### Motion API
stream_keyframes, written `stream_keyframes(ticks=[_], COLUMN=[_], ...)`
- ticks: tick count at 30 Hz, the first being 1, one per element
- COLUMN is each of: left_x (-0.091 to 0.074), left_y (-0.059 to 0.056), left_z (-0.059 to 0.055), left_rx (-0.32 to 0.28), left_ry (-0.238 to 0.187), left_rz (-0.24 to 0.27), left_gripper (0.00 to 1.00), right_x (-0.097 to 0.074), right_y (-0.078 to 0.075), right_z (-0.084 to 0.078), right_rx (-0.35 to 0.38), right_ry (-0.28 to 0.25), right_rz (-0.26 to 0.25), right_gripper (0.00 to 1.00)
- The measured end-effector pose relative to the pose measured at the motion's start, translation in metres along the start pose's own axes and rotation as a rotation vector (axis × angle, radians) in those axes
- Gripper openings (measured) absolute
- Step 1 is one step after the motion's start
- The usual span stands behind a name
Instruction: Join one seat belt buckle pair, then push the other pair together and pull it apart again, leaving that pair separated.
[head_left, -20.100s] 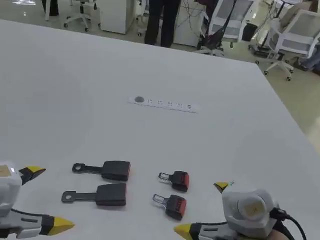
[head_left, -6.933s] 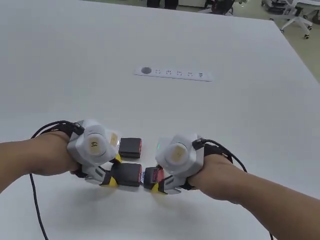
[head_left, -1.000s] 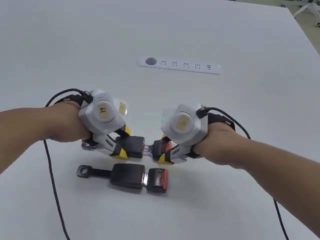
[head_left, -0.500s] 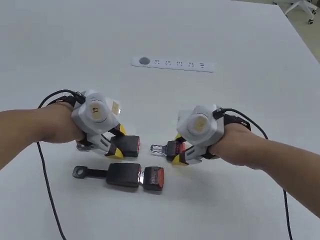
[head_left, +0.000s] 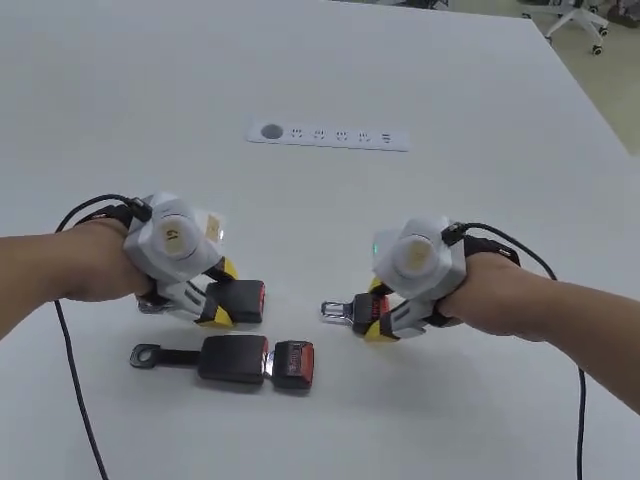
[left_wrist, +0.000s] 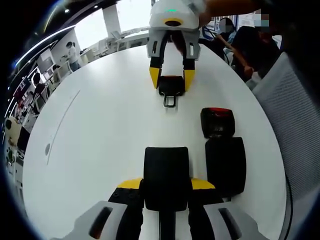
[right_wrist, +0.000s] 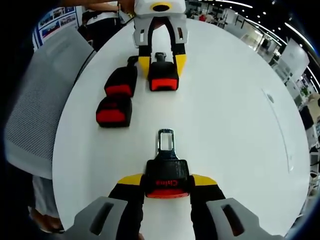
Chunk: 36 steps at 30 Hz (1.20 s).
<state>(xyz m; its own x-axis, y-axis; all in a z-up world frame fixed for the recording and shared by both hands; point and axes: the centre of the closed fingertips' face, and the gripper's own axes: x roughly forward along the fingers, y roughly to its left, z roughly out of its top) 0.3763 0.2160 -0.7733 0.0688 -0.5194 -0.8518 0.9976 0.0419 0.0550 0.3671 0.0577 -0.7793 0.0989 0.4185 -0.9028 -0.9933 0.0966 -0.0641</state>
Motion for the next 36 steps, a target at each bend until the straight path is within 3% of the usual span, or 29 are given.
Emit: stream_keyframes(ticks=[2,6,12,15,18,20,23,28,32,33,36], left_x=[0.001,0.0,0.002,-0.001,-0.005,-0.012,-0.026,-0.054,-0.071,-0.072,-0.083], left_y=[-0.004,0.001,-0.003,0.005,0.002,0.006,0.012,-0.002,-0.015,-0.012,-0.026], left_z=[0.003,-0.001,0.004,0.001,0.0,0.003,0.0,0.008,0.002,-0.013,-0.014], left_rx=[0.0,0.011,0.0,0.002,-0.024,-0.081,-0.099,-0.135,-0.188,-0.201,-0.229], left_ry=[0.004,0.007,0.013,0.013,0.006,-0.042,-0.064,-0.104,-0.133,-0.13,-0.131], left_rz=[0.005,0.01,0.028,0.049,0.066,0.082,0.113,0.169,0.222,0.231,0.257], left_gripper=[0.34,0.34,0.38,0.43,0.5,0.51,0.55,0.63,0.69,0.7,0.72], right_x=[-0.001,-0.001,-0.001,-0.002,-0.011,-0.014,-0.025,-0.032,-0.042,-0.044,-0.046], right_y=[0.0,-0.002,-0.004,-0.005,-0.008,-0.011,-0.013,0.001,0.016,0.018,0.025], right_z=[0.0,0.001,0.001,0.0,0.008,0.012,0.021,0.028,0.031,0.03,0.026], right_rx=[-0.004,0.001,-0.005,0.003,0.039,0.055,0.064,0.12,0.187,0.196,0.239], right_ry=[0.003,0.009,0.018,0.019,-0.024,-0.047,-0.097,-0.155,-0.202,-0.208,-0.227], right_rz=[-0.006,-0.021,-0.032,-0.051,-0.075,-0.091,-0.133,-0.146,-0.177,-0.185,-0.204], right_gripper=[0.34,0.37,0.38,0.42,0.43,0.43,0.44,0.47,0.49,0.5,0.52])
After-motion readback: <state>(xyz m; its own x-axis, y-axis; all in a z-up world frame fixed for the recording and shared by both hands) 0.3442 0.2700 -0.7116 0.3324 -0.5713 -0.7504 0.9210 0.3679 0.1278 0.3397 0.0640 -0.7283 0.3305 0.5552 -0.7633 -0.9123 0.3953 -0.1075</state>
